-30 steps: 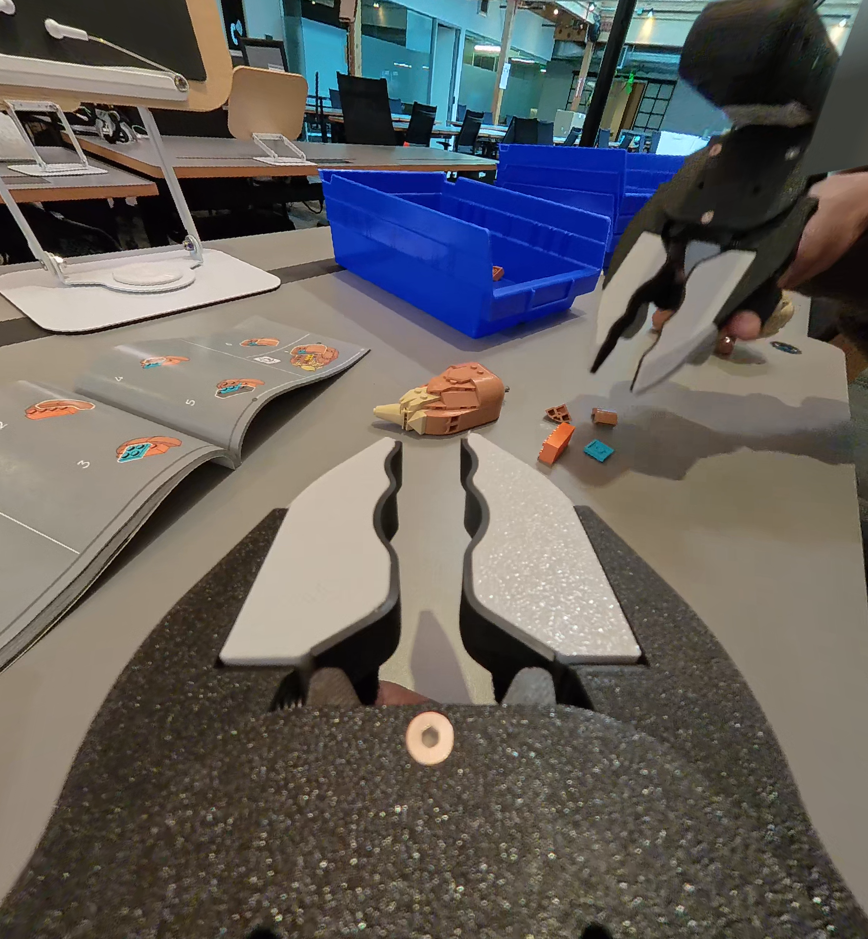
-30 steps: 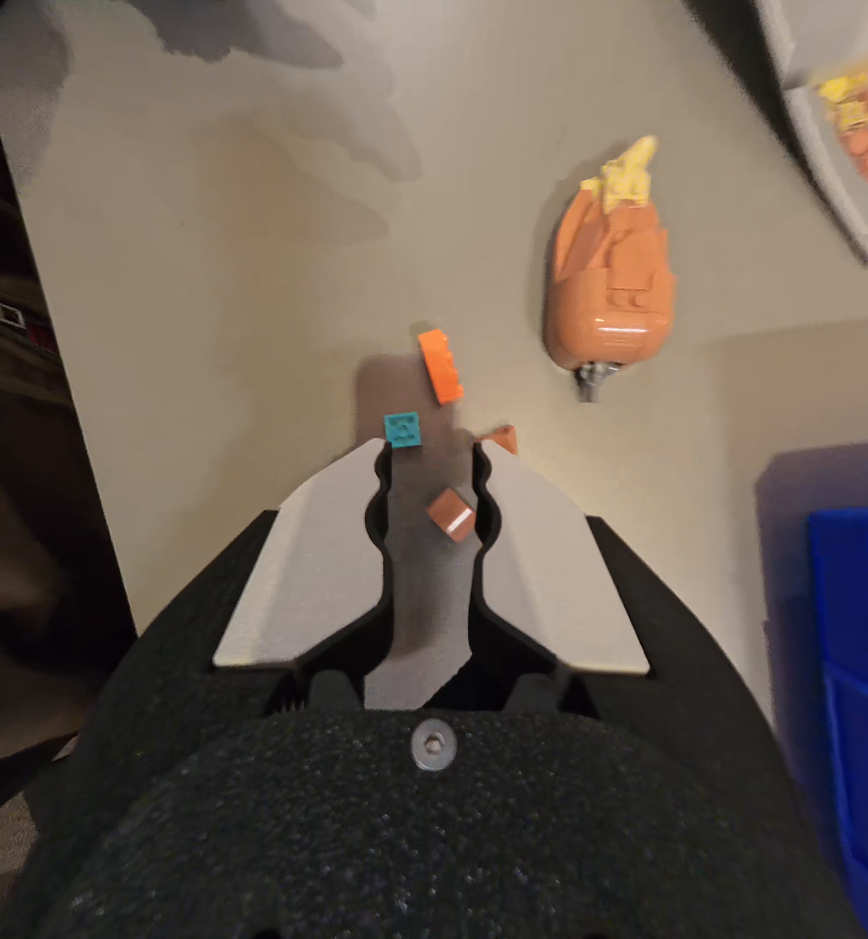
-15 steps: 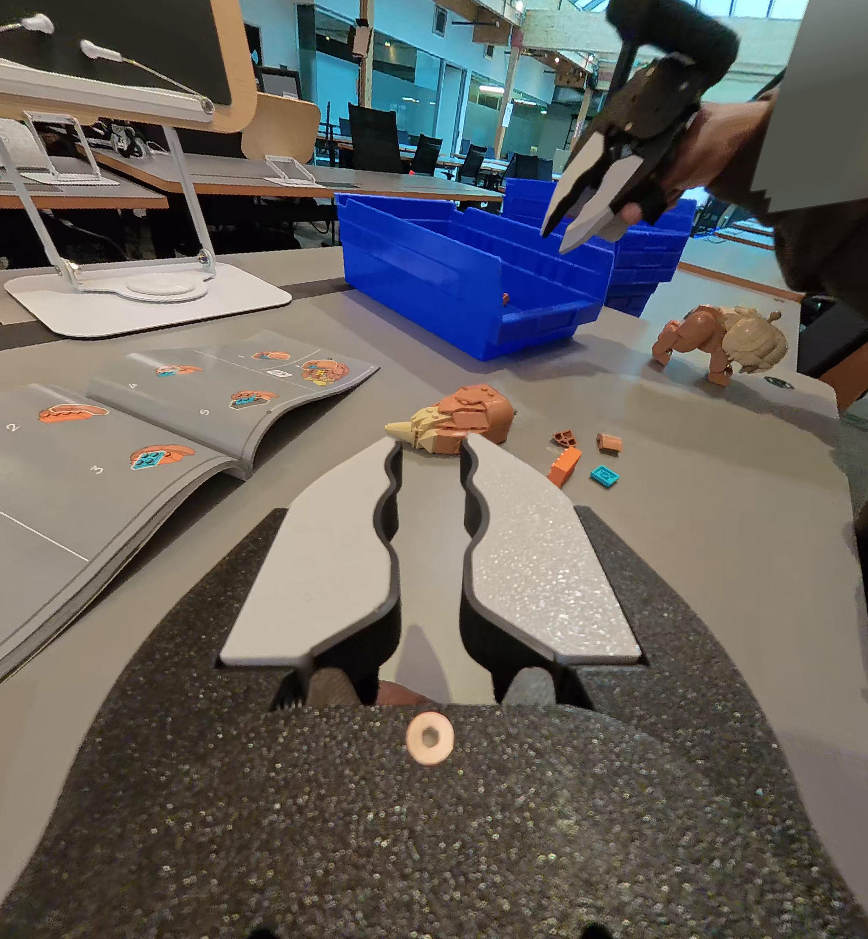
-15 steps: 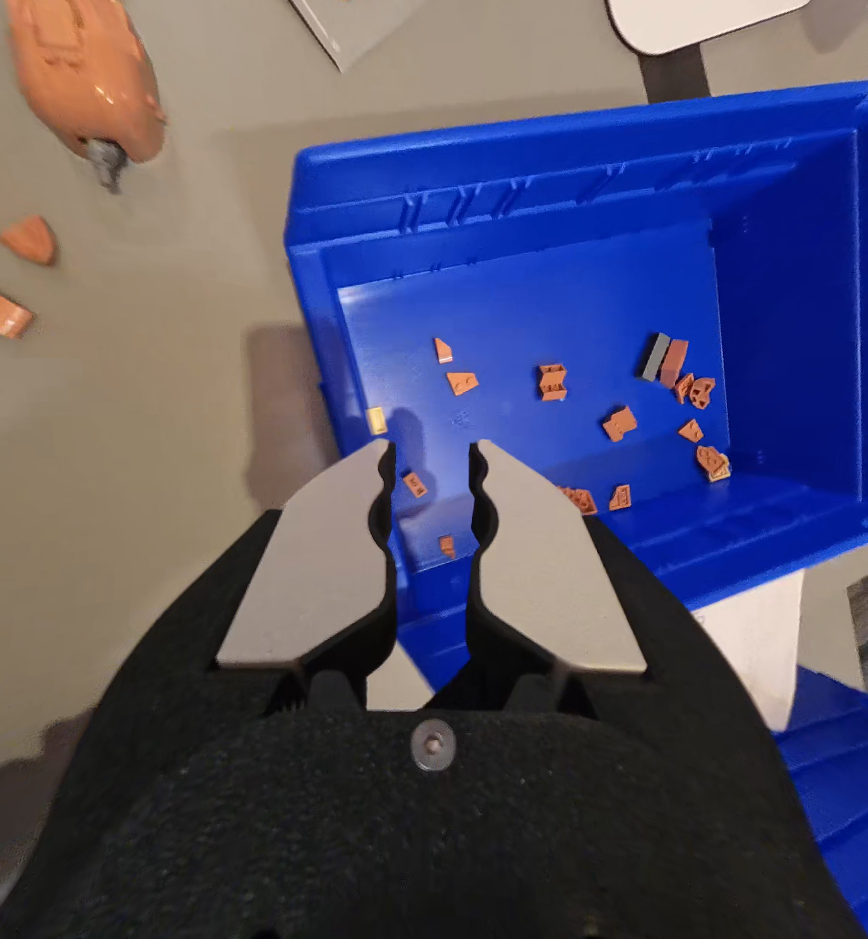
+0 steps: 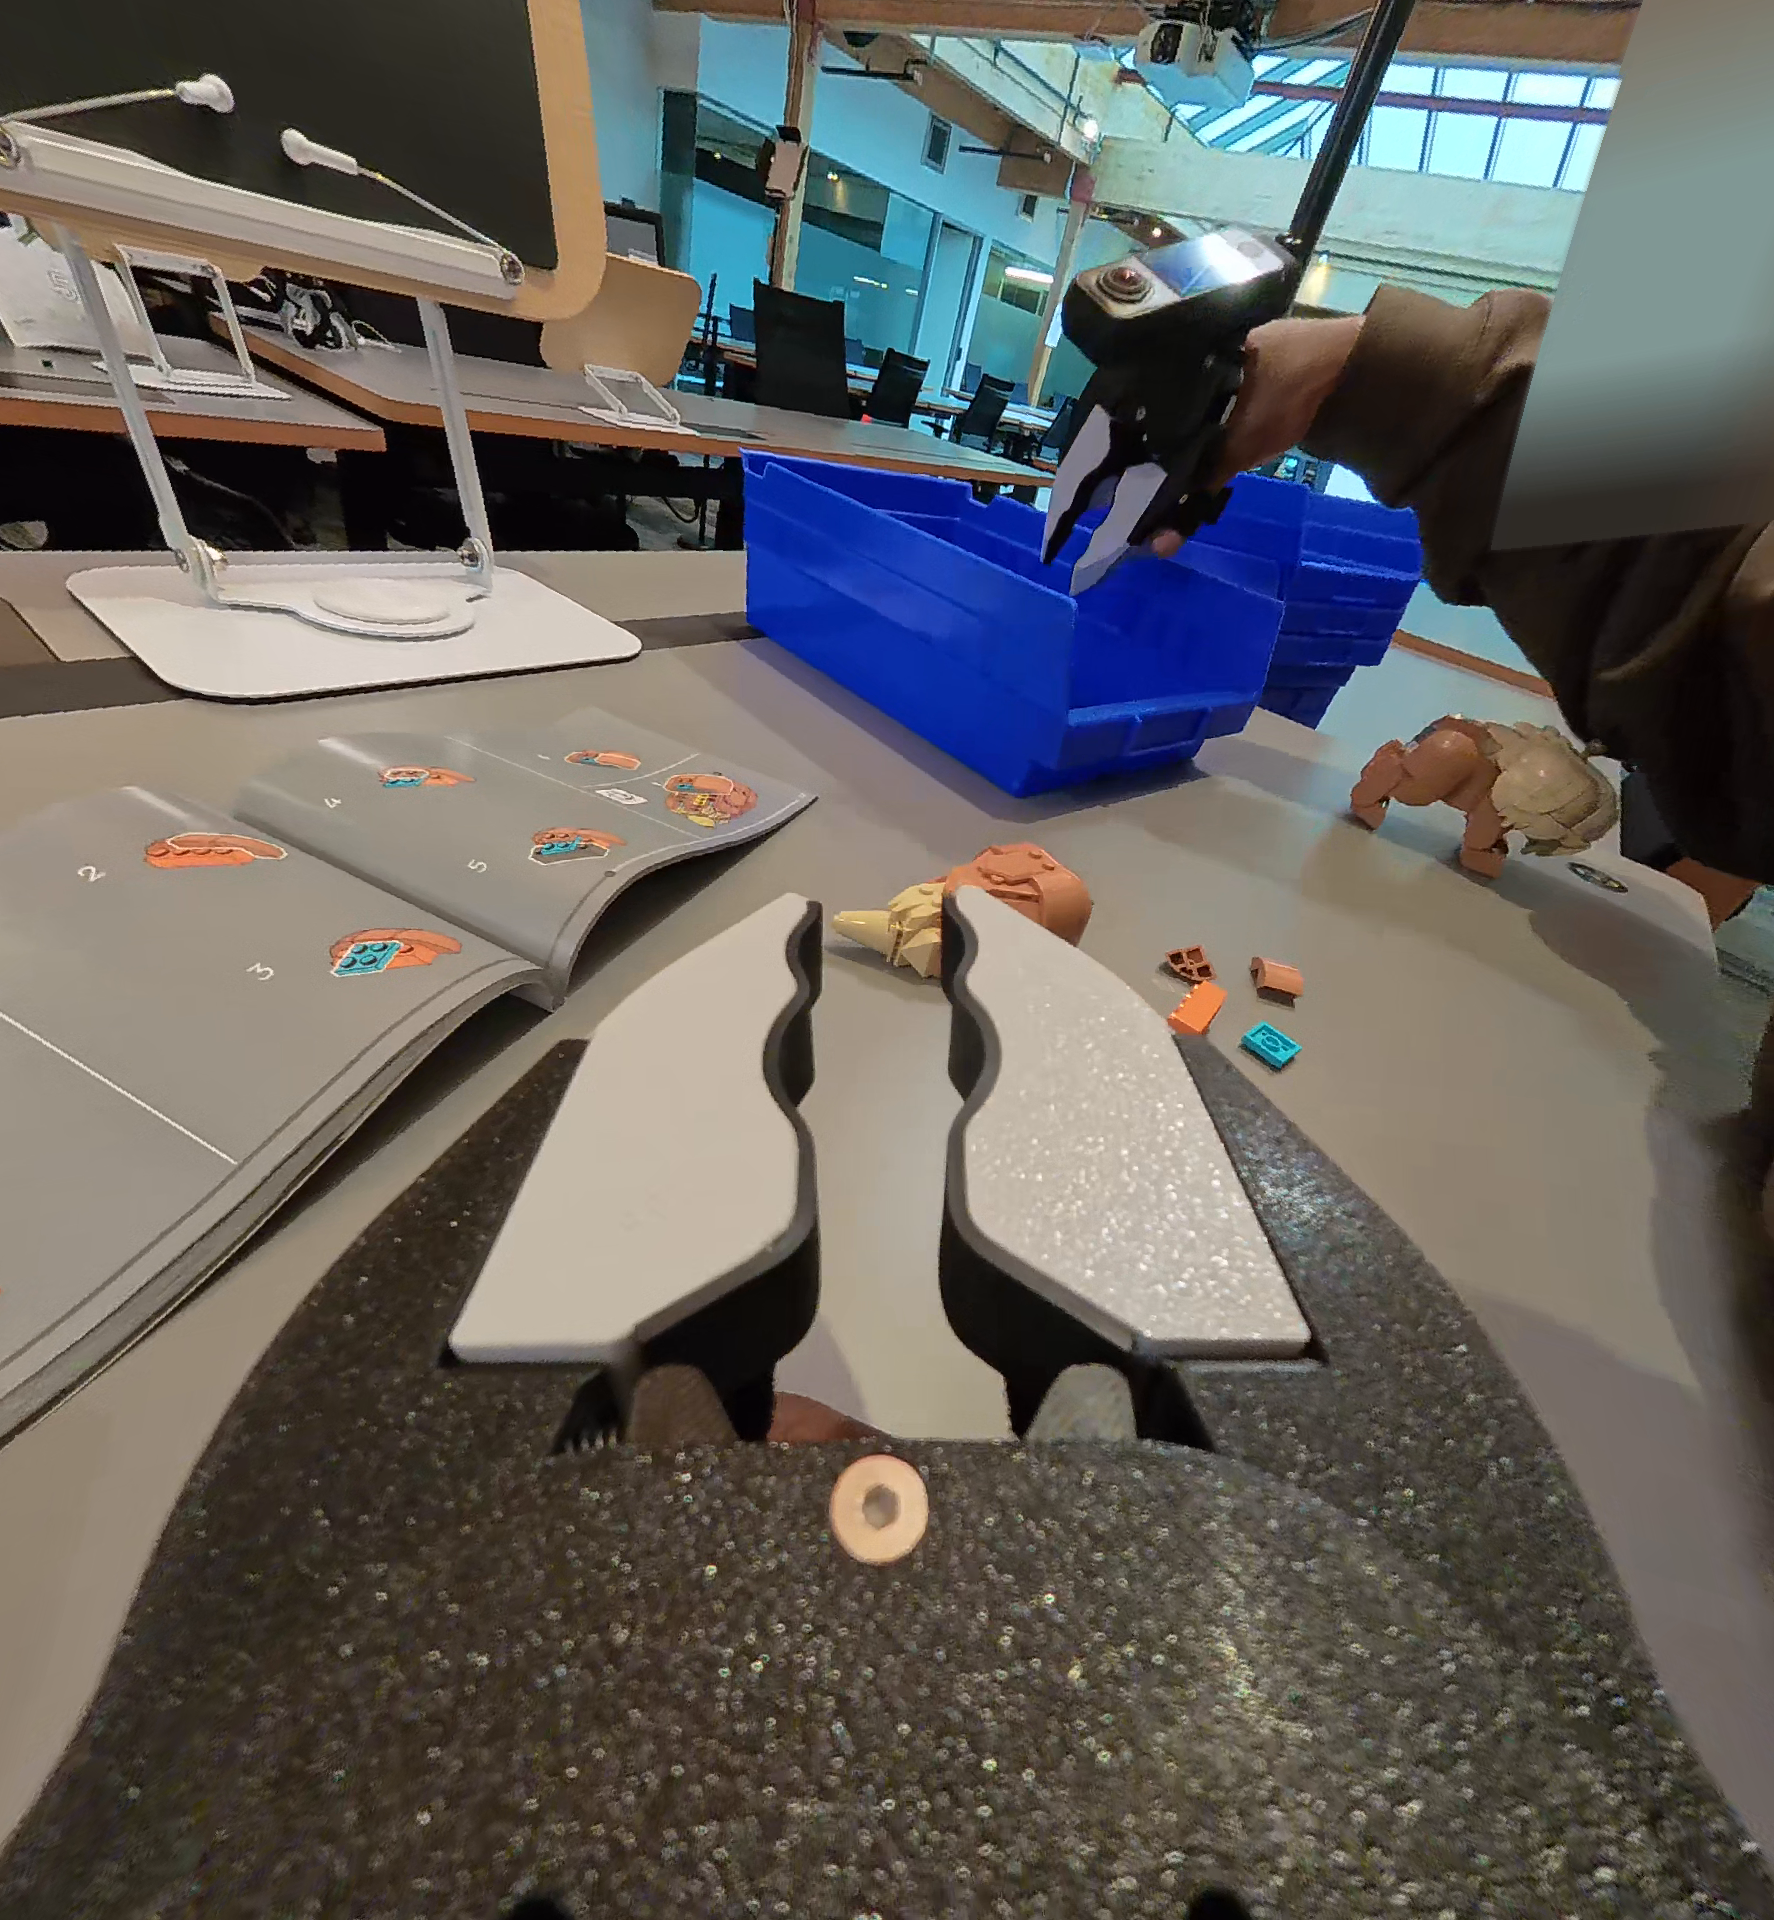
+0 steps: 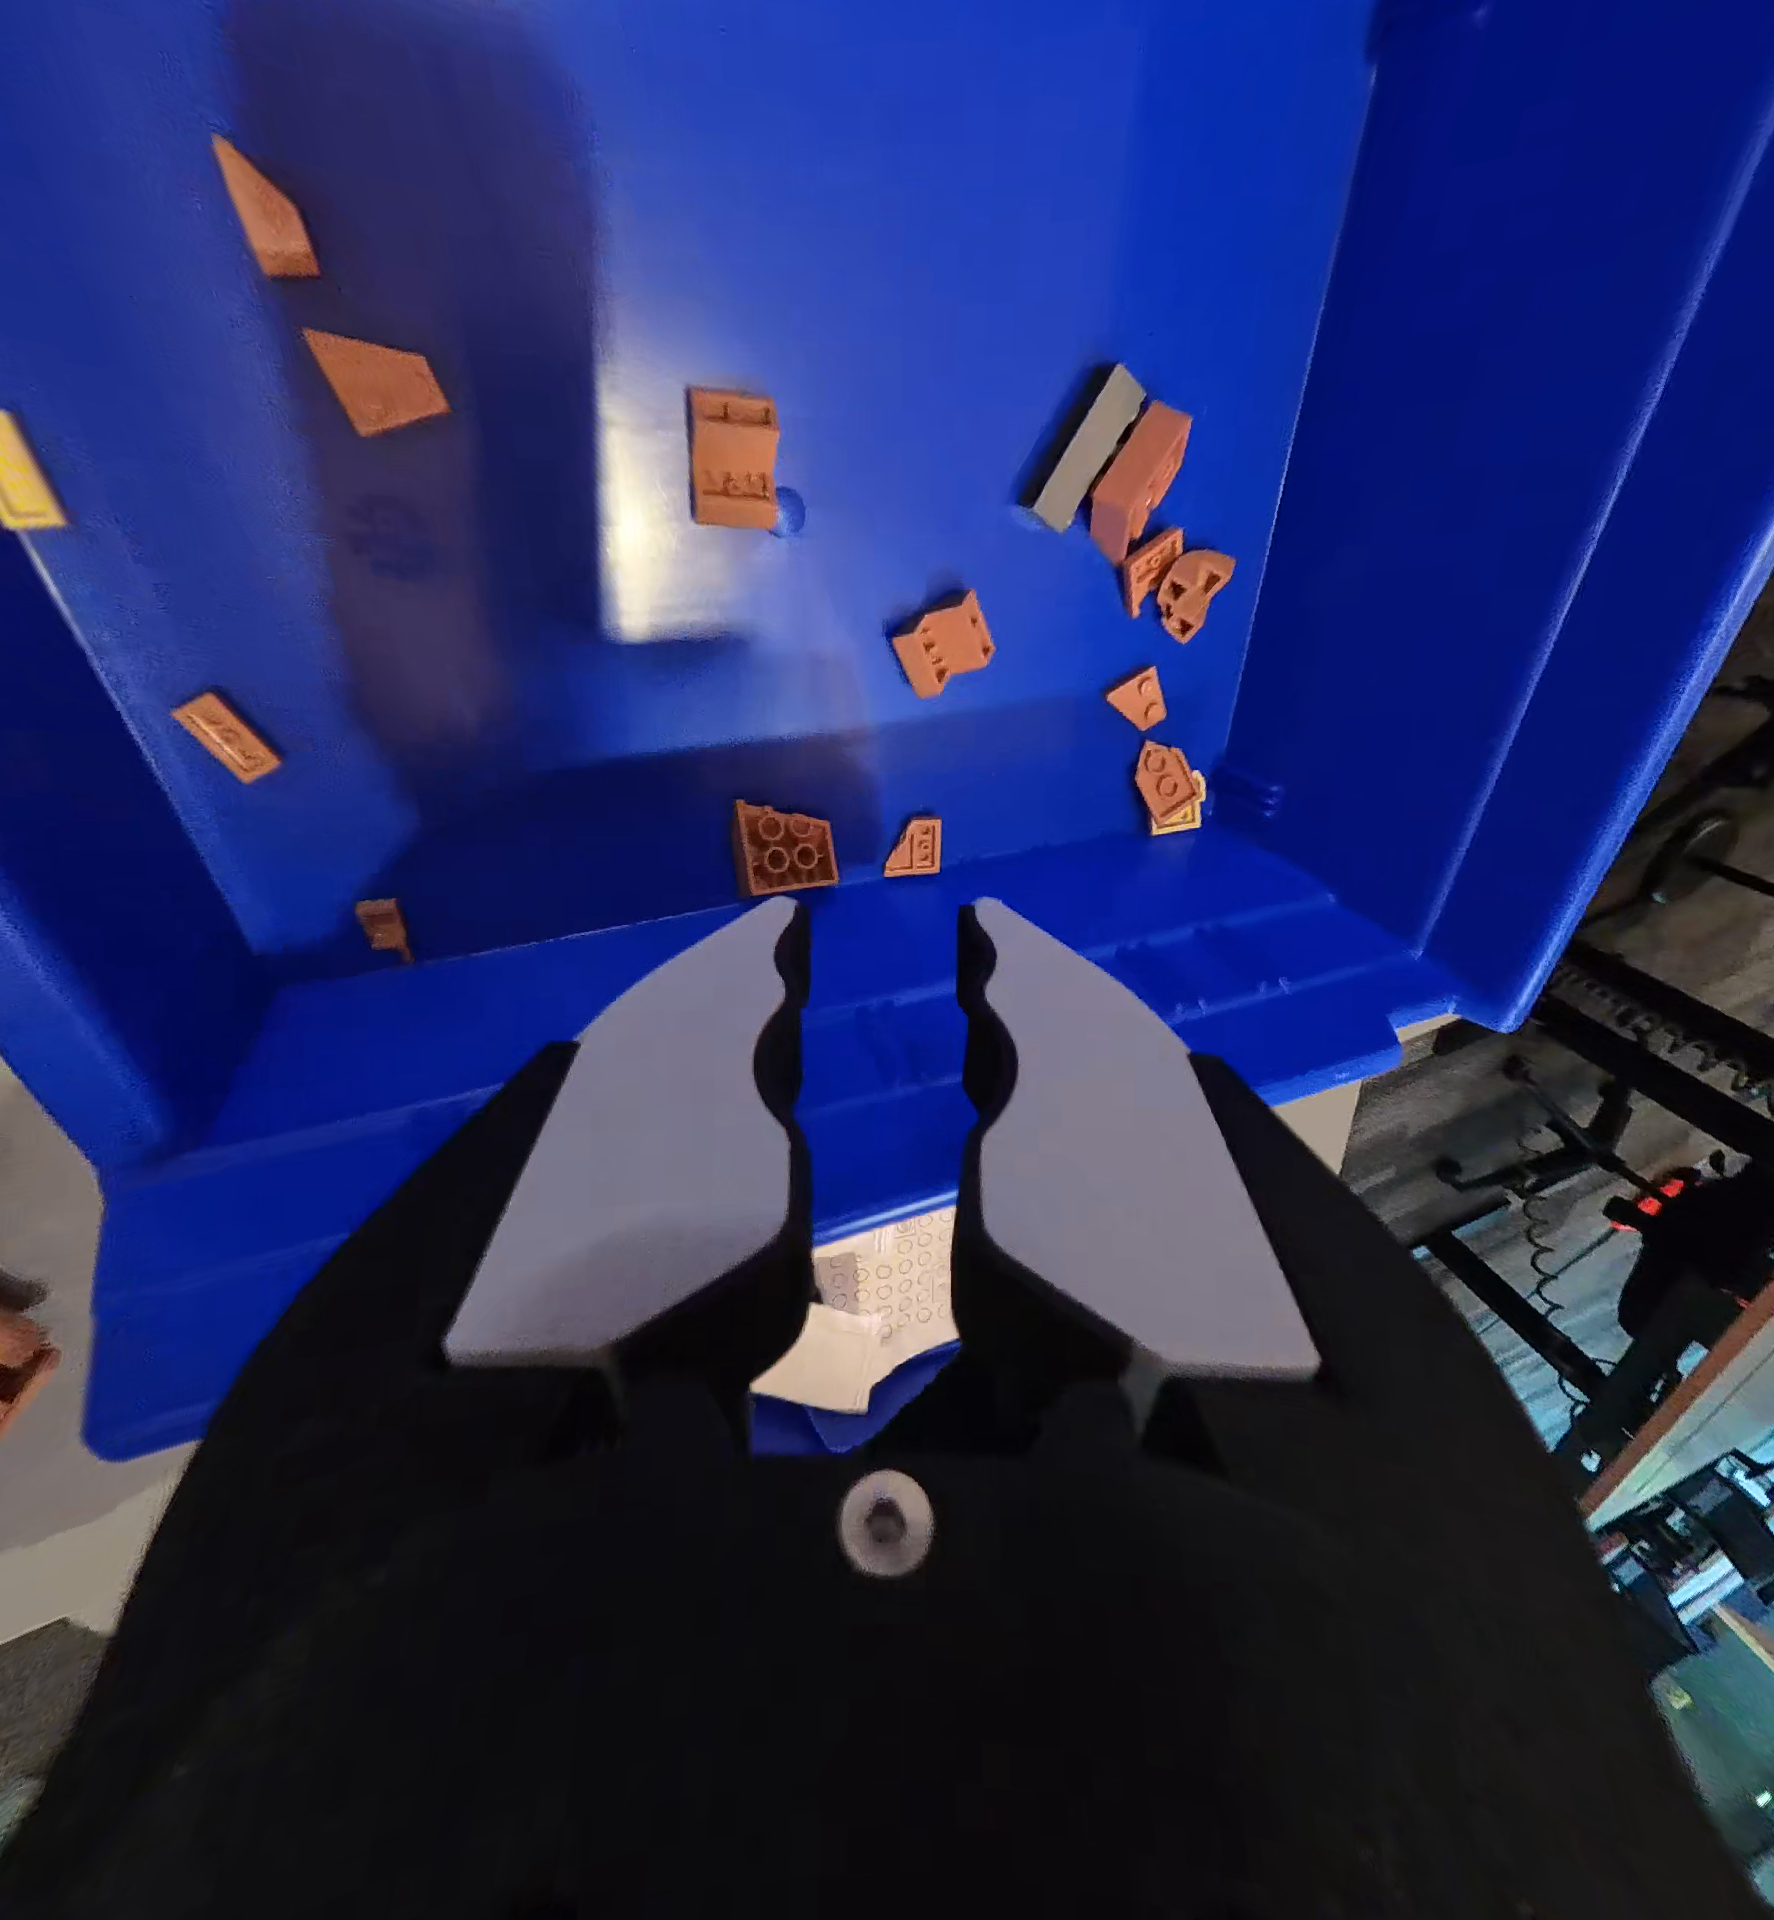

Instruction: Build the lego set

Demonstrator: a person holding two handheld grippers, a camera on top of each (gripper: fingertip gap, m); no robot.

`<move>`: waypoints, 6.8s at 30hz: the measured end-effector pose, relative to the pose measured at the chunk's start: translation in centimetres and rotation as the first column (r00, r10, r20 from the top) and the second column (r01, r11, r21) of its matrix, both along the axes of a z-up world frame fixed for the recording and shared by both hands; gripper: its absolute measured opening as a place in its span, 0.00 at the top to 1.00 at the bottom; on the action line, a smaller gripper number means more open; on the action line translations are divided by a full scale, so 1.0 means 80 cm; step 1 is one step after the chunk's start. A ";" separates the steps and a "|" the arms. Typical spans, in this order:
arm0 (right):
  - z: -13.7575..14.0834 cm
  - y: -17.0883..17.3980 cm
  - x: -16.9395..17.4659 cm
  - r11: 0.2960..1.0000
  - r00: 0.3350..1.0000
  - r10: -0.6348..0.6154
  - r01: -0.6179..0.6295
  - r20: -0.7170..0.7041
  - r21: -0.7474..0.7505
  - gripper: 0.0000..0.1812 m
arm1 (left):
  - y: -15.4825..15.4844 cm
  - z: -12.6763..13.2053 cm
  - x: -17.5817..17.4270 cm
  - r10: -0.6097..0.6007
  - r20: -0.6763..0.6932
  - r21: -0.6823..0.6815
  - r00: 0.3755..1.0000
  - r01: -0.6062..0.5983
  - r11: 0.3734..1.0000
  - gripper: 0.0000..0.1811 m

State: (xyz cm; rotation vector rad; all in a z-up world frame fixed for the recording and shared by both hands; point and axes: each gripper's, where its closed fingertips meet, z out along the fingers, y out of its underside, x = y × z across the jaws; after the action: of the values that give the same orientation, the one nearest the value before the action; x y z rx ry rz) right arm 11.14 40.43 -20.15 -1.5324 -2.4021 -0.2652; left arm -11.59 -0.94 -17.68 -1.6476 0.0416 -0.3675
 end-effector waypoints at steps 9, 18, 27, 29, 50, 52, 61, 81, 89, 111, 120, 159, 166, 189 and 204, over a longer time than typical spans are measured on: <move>-0.005 0.001 -0.010 0.999 0.998 0.020 -0.022 -0.066 -0.029 0.85 | 0.004 0.001 -0.002 -0.006 0.011 0.006 1.000 0.006 1.000 0.88; -0.006 -0.012 -0.011 0.998 0.995 0.037 -0.041 -0.092 -0.050 0.85 | 0.004 0.002 -0.003 -0.004 0.016 0.009 1.000 0.004 1.000 0.88; 0.002 -0.027 0.010 0.987 0.981 -0.063 0.033 -0.181 -0.160 0.84 | 0.002 0.005 -0.005 -0.004 0.039 0.026 0.999 0.003 1.000 0.88; 0.000 -0.048 0.020 0.964 0.981 -0.088 0.040 -0.173 -0.261 0.83 | 0.003 0.006 -0.008 -0.003 0.054 0.031 0.999 0.001 1.000 0.88; -0.024 -0.169 0.048 0.883 0.974 0.114 -0.190 -0.195 -0.430 1.00 | 0.015 0.000 -0.017 0.020 0.100 -0.008 0.995 -0.019 1.000 0.88; -0.020 -0.156 0.048 0.922 0.971 0.169 -0.216 -0.168 -0.322 0.99 | 0.015 -0.001 -0.017 0.023 0.094 -0.011 0.995 -0.022 1.000 0.88; -0.045 -0.142 0.031 0.821 0.846 0.526 -0.479 0.084 -0.309 0.87 | 0.013 0.002 -0.017 0.020 0.102 0.008 0.995 -0.021 1.000 0.88; -0.089 -0.158 0.024 0.642 0.673 0.737 -0.668 0.062 -0.377 0.85 | 0.009 0.008 -0.019 0.005 0.129 0.042 0.992 -0.011 0.999 0.88; -0.090 -0.158 0.019 0.627 0.665 0.746 -0.686 0.030 -0.368 0.97 | 0.009 0.008 -0.019 0.009 0.126 0.046 0.992 -0.015 0.999 0.88; 0.004 -0.357 -0.033 0.786 0.808 0.546 -0.586 -0.223 -0.199 0.97 | -0.002 0.002 -0.009 0.036 0.049 0.011 0.998 -0.037 0.999 0.88; -0.052 -0.471 -0.070 0.830 0.839 0.379 -0.495 -0.391 -0.258 0.97 | -0.034 0.007 -0.002 0.028 0.073 0.037 0.997 -0.031 0.999 0.88; 0.039 -0.256 -0.035 0.949 0.882 0.298 -0.315 -0.365 0.015 0.90 | -0.040 0.005 -0.010 0.005 0.142 0.015 0.990 -0.007 1.000 0.88; 0.014 -0.065 -0.075 0.818 0.815 0.576 -0.573 -0.060 0.056 0.77 | -0.038 0.007 -0.016 0.023 0.142 0.032 0.990 -0.028 0.999 0.88; -0.080 0.019 -0.103 0.764 0.713 0.641 -0.628 0.286 -0.148 0.78 | -0.039 0.013 -0.027 0.057 0.170 0.070 0.984 -0.070 0.995 0.88; -0.073 0.004 -0.093 0.796 0.761 0.603 -0.596 0.239 -0.112 0.81 | -0.038 0.012 -0.026 0.057 0.163 0.066 0.985 -0.068 0.995 0.88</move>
State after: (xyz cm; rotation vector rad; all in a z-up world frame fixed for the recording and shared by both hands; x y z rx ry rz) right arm 3.68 40.78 -26.00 -0.6787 -2.9647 -0.3052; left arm -13.70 -4.02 -16.72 -1.5398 -0.1172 -0.4453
